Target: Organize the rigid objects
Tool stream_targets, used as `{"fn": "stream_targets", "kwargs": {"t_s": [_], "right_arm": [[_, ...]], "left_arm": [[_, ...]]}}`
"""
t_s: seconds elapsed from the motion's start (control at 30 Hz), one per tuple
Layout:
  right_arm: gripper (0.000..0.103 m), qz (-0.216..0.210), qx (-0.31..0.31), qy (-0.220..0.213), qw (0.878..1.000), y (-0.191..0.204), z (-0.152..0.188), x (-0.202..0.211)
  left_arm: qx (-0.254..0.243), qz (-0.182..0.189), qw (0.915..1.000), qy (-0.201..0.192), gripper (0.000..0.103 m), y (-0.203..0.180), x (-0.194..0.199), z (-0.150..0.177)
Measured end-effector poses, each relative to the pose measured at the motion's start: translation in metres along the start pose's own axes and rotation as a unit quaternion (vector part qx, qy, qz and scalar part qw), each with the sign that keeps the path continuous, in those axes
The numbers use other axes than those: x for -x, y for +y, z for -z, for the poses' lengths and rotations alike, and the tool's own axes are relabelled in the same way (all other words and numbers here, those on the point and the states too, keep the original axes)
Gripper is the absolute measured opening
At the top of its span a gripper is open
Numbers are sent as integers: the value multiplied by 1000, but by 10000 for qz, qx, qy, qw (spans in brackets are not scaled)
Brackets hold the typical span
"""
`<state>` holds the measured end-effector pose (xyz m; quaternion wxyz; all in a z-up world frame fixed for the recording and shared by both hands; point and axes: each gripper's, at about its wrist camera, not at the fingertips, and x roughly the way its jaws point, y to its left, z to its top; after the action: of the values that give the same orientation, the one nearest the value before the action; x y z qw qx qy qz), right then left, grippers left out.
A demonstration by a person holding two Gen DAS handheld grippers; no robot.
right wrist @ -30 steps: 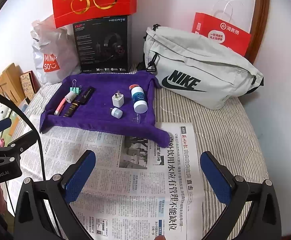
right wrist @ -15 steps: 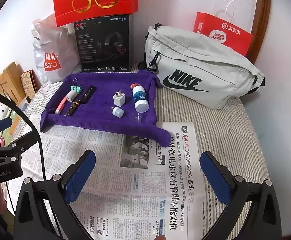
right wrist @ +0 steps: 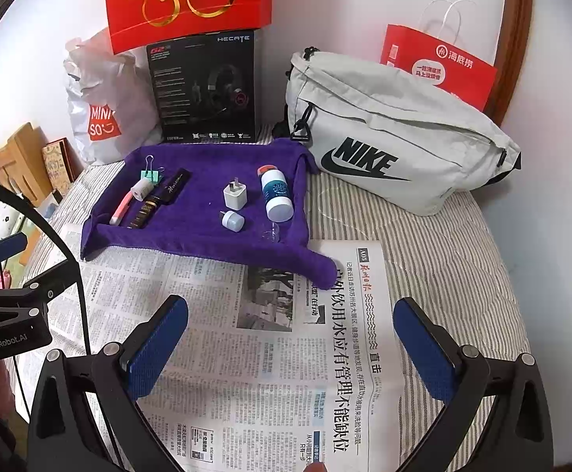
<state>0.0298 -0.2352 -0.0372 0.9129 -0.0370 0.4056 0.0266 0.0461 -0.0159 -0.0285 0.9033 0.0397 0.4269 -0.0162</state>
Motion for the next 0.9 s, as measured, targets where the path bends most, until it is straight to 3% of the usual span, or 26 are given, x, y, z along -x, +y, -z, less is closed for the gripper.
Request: {"fn": "stream_targets", "kwargs": {"t_s": [0.9], "right_arm": [[103,-32,24,-6,10000,2,1,3]], "left_arm": [[23,-70,10000,-58,102,5,4,1]]}}
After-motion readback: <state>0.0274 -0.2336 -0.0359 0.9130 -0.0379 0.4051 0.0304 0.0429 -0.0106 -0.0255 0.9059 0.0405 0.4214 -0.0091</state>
